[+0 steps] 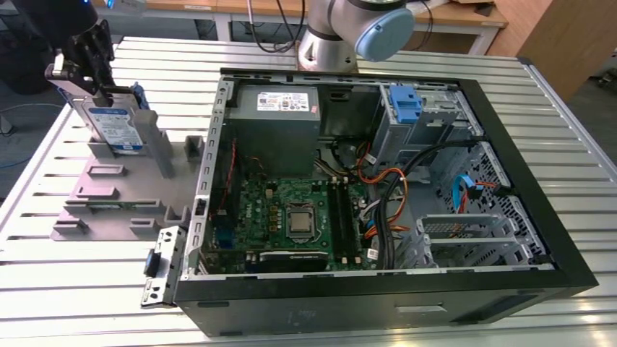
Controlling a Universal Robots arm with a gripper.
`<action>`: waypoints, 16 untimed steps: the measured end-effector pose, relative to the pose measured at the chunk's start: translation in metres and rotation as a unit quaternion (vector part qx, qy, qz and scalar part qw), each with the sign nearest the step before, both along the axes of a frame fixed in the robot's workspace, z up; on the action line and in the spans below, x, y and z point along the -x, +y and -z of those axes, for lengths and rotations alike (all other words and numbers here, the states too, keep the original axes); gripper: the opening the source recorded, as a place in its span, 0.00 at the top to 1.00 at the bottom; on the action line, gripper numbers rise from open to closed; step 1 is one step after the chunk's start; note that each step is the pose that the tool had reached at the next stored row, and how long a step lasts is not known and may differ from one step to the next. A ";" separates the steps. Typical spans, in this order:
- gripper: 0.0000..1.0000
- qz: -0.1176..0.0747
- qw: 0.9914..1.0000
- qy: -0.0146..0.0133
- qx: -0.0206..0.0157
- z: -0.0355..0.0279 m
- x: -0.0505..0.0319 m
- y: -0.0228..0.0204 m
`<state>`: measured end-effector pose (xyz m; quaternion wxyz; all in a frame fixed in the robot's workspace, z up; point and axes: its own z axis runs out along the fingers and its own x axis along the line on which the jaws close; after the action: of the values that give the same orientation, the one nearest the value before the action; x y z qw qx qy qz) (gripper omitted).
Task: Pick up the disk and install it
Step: 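Pick up the disk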
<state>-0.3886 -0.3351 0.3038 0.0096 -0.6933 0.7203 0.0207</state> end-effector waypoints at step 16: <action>0.65 0.000 1.000 0.000 0.000 -0.0038 0.0000 0.0000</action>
<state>-0.3886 -0.3351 0.3076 0.0097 -0.6932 0.7204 0.0206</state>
